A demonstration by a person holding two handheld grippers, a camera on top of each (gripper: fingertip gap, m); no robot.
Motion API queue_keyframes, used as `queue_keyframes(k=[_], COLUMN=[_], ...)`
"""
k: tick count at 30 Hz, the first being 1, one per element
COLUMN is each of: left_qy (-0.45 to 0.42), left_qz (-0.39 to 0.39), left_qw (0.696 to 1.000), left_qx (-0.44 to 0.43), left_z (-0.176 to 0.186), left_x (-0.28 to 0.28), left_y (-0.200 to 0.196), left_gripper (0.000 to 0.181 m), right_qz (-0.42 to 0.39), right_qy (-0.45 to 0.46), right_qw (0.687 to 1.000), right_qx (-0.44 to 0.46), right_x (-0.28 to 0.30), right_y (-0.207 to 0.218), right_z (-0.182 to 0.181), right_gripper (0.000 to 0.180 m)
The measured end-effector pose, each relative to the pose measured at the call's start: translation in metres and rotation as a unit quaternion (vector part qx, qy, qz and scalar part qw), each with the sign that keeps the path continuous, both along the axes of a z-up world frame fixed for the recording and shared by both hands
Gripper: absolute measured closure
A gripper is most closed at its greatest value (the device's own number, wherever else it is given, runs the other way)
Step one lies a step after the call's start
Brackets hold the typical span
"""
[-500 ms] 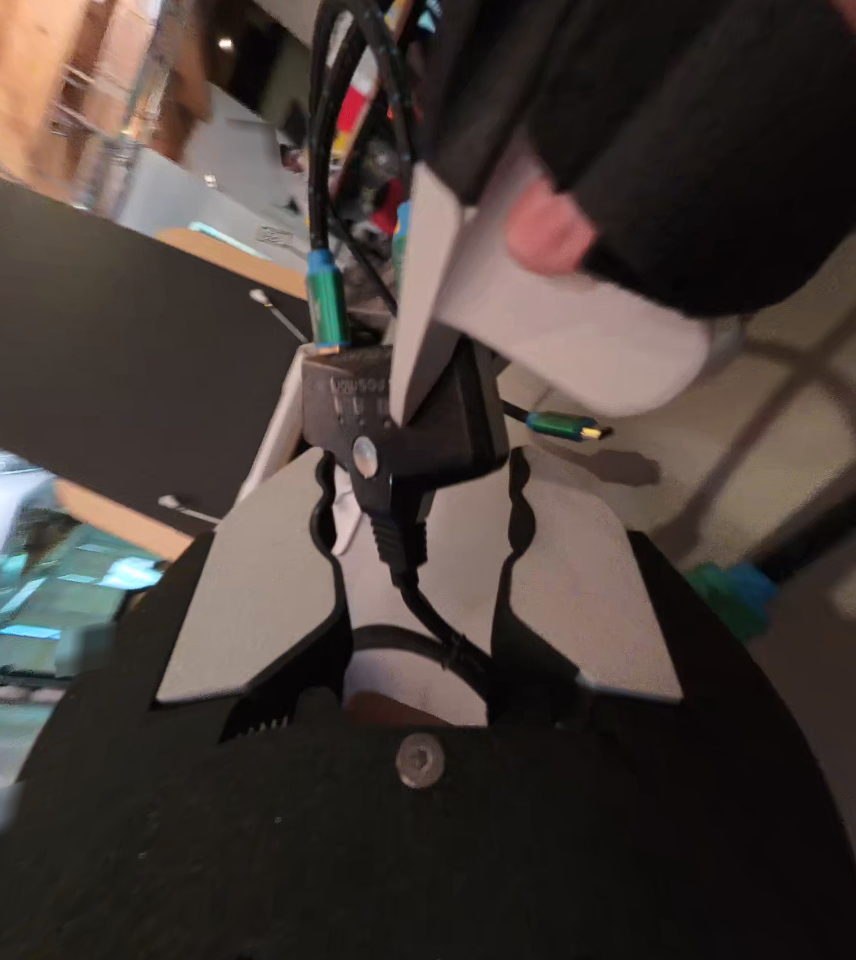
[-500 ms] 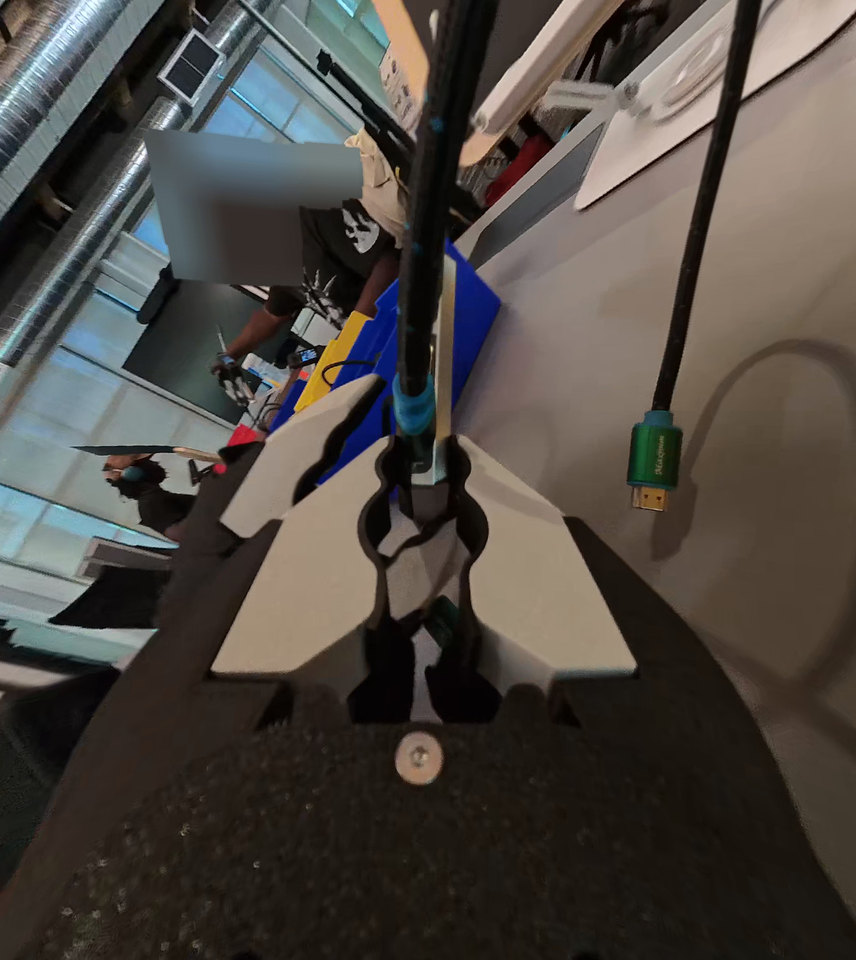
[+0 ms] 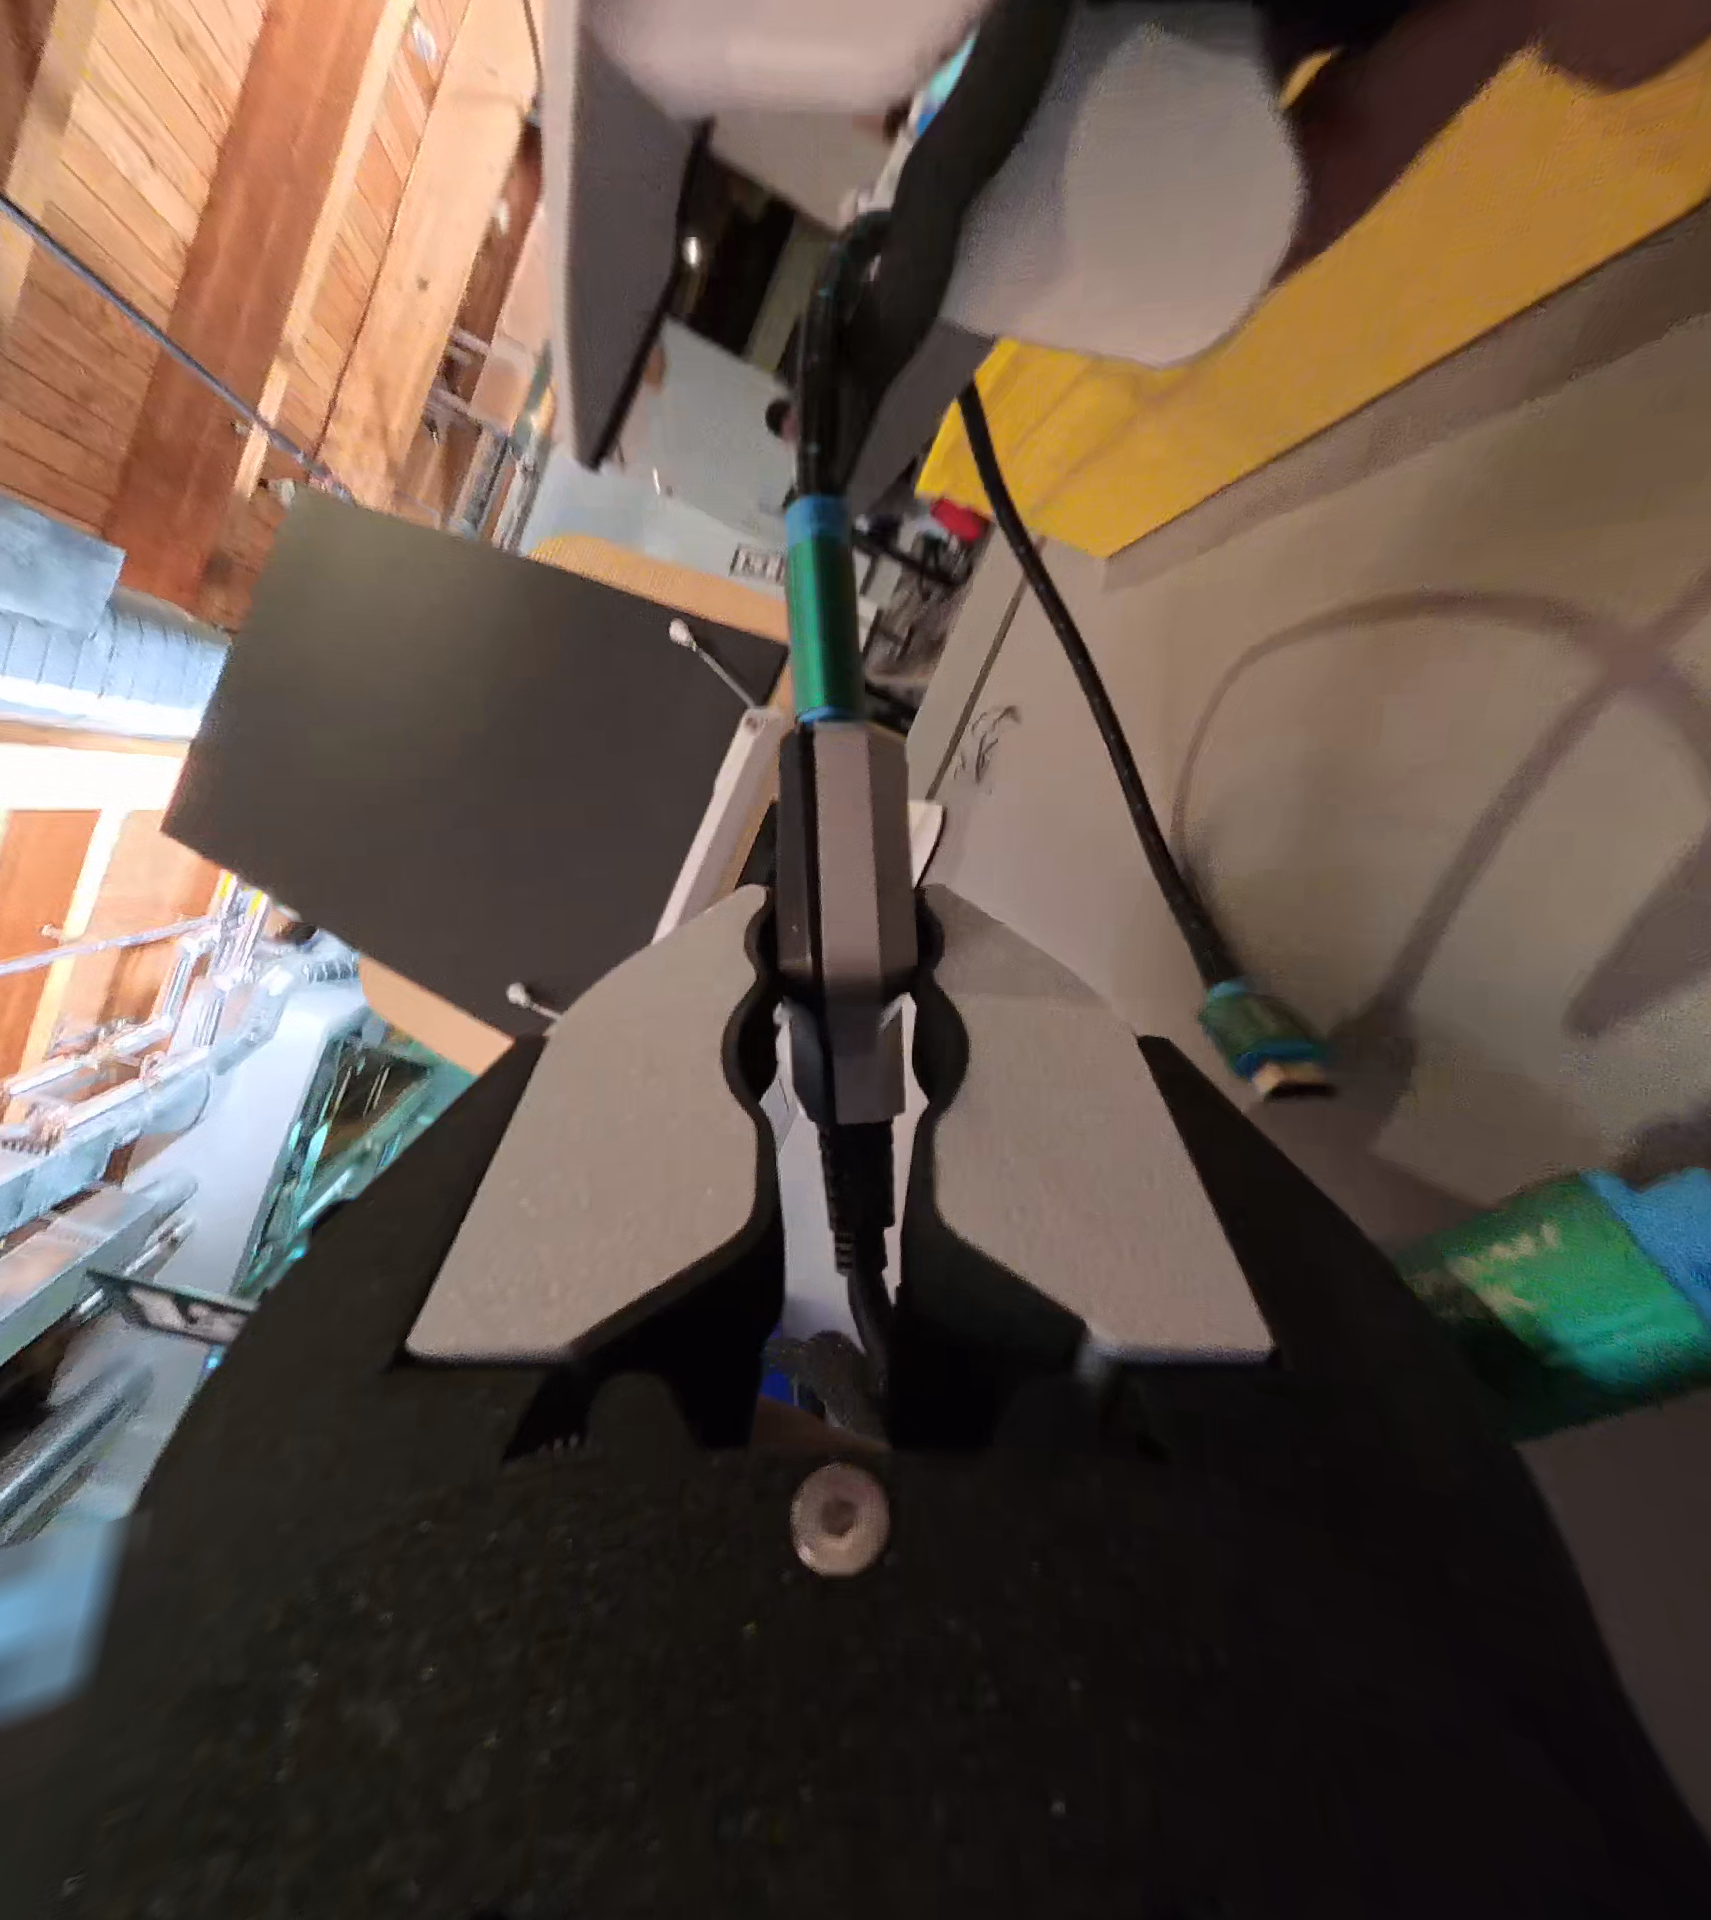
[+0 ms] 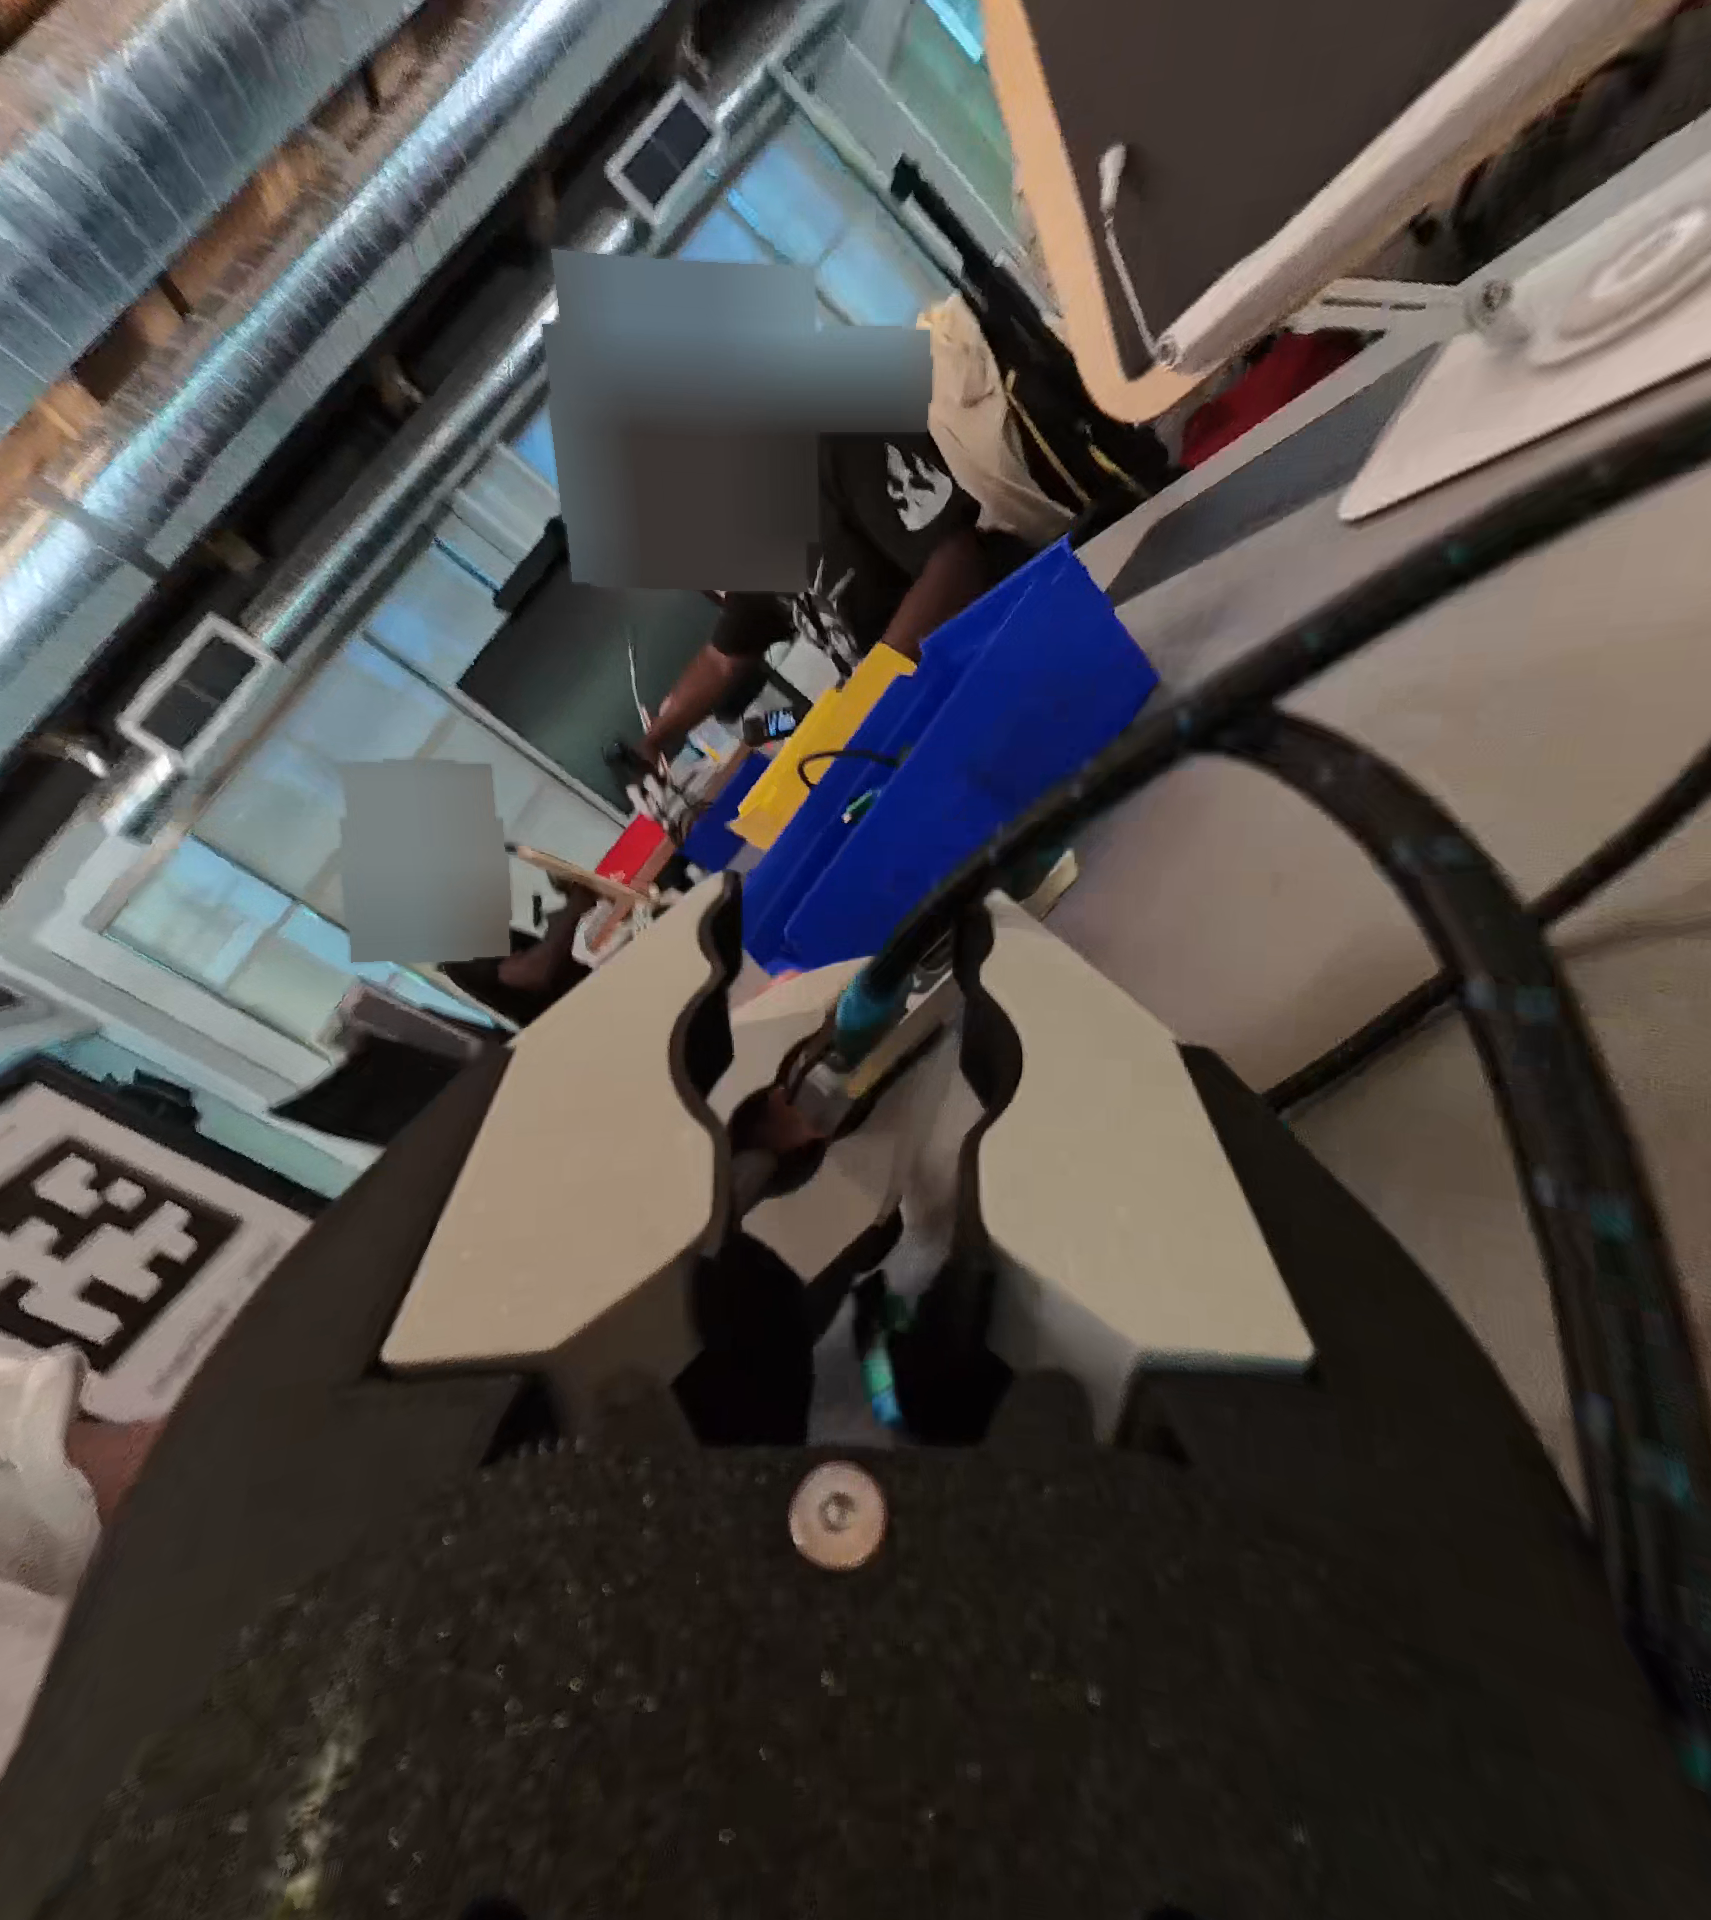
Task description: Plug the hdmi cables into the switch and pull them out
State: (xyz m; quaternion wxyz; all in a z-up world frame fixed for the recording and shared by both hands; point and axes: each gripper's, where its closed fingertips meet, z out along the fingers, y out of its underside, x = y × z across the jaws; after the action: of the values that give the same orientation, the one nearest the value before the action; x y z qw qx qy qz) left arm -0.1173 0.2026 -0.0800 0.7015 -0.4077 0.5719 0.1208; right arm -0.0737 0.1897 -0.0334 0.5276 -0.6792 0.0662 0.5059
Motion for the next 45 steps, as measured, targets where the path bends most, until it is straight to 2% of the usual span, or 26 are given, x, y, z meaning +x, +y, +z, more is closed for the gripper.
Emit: queue_keyframes(k=[4,6,10,14,16,20,23,26,27,29,31,33,35,37,43,45], left_qy=[-0.010,-0.012,-0.011,-0.020,-0.016,-0.019,-0.014,-0.035,-0.043,-0.056,-0.065,-0.072,-0.074,-0.064,-0.056,-0.050], left_qz=[-0.018,-0.018,0.028,0.037,0.035,0.039,0.011,-0.006,-0.011,-0.037,-0.073,-0.122,-0.142,-0.156,-0.177,-0.179], left_qw=[1.000,0.999,0.995,0.992,0.993,0.990,0.994,0.995,0.995,0.994,0.994,0.989,0.987,0.986,0.981,0.981], left_qx=[-0.020,-0.043,-0.096,-0.118,-0.113,-0.134,-0.109,-0.097,-0.094,-0.085,-0.056,-0.035,-0.024,-0.020,-0.048,-0.045], left_z=[-0.001,-0.003,-0.012,-0.017,-0.021,-0.027,-0.026,-0.015,-0.011,-0.003,0.003,0.003,-0.002,-0.005,-0.011,-0.012], left_x=[0.003,0.003,0.003,0.004,0.004,0.008,0.015,0.019,0.021,0.029,0.038,0.046,0.050,0.053,0.050,0.050], left_y=[-0.003,-0.001,0.008,0.014,0.013,0.014,0.018,0.035,0.043,0.056,0.061,0.057,0.052,0.047,0.048,0.048], left_gripper=[0.159,0.159,0.159,0.159,0.159,0.160,0.159,0.159,0.159,0.159,0.159,0.159,0.159,0.159,0.159,0.159], right_qz=[0.062,0.038,-0.038,-0.131,-0.148,-0.152,-0.140,-0.102,-0.100,-0.125,-0.148,-0.145,-0.133,-0.116,-0.093,-0.100], right_qy=[-0.111,-0.158,-0.251,-0.276,-0.280,-0.277,-0.255,-0.210,-0.217,-0.283,-0.371,-0.445,-0.483,-0.489,-0.491,-0.484], right_qw=[0.992,0.986,0.966,0.951,0.948,0.948,0.956,0.972,0.970,0.949,0.911,0.874,0.851,0.849,0.854,0.857], right_qx=[0.016,0.033,0.042,0.045,0.042,0.038,0.028,0.038,0.048,0.063,0.100,0.130,0.156,0.163,0.141,0.145], right_x=[-0.021,-0.020,-0.020,-0.026,-0.028,-0.031,-0.025,-0.028,-0.028,-0.020,-0.011,-0.009,-0.011,-0.015,-0.009,-0.008], right_y=[-0.007,-0.006,-0.002,-0.003,-0.004,0.000,0.001,-0.004,-0.005,0.000,0.015,0.029,0.035,0.036,0.030,0.029], right_z=[-0.016,-0.018,-0.023,-0.028,-0.030,-0.036,-0.038,-0.025,-0.022,-0.025,-0.028,-0.031,-0.033,-0.035,-0.047,-0.043], right_gripper=[0.154,0.162,0.162,0.162,0.162,0.162,0.161,0.140,0.139,0.134,0.126,0.127,0.131,0.144,0.159,0.158])
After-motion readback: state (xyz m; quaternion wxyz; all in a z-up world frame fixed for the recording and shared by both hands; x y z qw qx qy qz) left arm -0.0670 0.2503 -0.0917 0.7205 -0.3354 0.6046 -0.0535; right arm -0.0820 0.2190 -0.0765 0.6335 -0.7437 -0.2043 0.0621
